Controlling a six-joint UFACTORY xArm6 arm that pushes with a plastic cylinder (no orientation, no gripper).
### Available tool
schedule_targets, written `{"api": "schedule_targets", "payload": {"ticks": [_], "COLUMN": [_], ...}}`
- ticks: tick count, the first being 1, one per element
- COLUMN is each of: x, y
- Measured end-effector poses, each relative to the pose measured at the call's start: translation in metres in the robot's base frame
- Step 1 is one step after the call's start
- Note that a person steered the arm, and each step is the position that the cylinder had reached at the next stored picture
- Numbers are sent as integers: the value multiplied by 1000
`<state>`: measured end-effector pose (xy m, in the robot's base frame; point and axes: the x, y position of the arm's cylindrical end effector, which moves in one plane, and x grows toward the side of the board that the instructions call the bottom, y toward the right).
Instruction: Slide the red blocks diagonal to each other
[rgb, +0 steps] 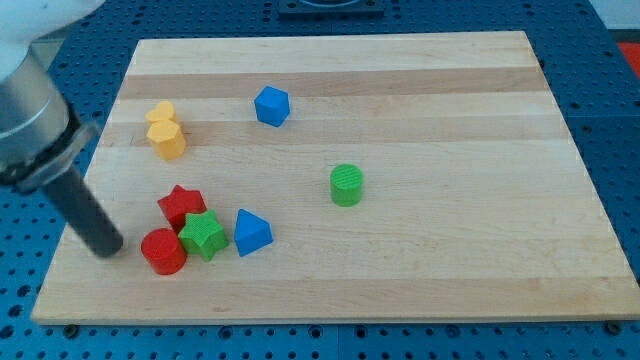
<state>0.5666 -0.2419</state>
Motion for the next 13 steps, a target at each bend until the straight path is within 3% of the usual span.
{"api": "schedule_targets", "payload": {"ticks": [1,3,9,13], "x": [30,30,-68,-104], "y": [19,50,77,86]}}
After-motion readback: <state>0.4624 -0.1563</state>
